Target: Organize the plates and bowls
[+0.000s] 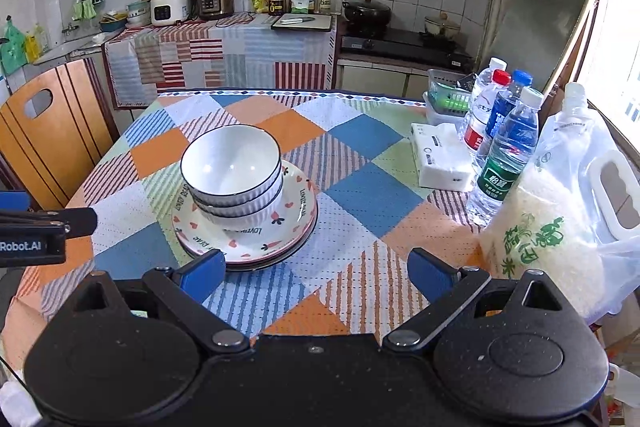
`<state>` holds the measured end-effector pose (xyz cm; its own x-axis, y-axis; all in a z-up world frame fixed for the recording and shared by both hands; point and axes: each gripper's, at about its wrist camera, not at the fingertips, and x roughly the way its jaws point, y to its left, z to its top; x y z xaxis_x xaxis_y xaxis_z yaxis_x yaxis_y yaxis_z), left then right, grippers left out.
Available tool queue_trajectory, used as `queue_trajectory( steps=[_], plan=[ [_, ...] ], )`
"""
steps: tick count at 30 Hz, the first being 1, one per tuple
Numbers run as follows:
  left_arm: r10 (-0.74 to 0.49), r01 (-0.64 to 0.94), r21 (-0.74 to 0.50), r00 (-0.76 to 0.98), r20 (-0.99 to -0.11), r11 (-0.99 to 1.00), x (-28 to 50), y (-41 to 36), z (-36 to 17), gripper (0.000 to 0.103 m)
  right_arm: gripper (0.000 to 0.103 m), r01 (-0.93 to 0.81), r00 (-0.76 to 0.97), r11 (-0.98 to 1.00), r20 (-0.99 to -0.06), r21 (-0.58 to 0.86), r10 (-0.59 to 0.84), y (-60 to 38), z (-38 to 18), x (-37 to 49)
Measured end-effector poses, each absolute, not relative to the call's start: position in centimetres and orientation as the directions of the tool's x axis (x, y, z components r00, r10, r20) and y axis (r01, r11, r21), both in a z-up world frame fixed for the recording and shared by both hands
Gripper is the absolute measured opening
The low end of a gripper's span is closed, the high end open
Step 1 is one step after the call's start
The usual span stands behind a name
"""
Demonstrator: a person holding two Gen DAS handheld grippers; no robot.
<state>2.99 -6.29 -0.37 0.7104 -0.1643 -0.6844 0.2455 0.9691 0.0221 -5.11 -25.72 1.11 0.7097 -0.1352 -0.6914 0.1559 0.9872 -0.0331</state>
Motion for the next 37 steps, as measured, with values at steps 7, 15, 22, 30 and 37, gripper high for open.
queue_trajectory(
  steps=[7,15,22,30,37],
  plan=[
    [-0.132,0.218,0.049,0.738,-0.661,0.975,2.5,-6.3,-0.7,0.090,0.099,0.155,0.703,0.984,-0.691,-0.083,-0.169,-25.1,0.1,-5.1],
    [-0.164,0.230,0.016,0.737,-0.656,0.973,2.1,-5.8,-0.6,0.090,0.099,0.167,0.697,0.984,-0.699,-0.058,-0.160,-25.0,0.1,-5.9],
    [-0.171,0.231,0.008,0.746,-0.643,0.973,1.7,-5.8,-0.6,0.090,0.099,0.163,0.691,0.985,-0.705,-0.065,-0.161,-24.8,0.2,-6.2],
    [-0.175,0.207,-0.026,0.749,-0.639,0.978,1.6,-4.9,-0.7,0.090,0.099,0.146,0.684,0.987,-0.713,-0.074,-0.154,-24.1,-0.1,-6.0],
    [-0.178,0.211,-0.026,0.744,-0.644,0.977,1.8,-5.1,-0.8,0.090,0.099,0.144,0.681,0.987,-0.717,-0.072,-0.152,-24.1,-0.2,-5.9]
  ],
)
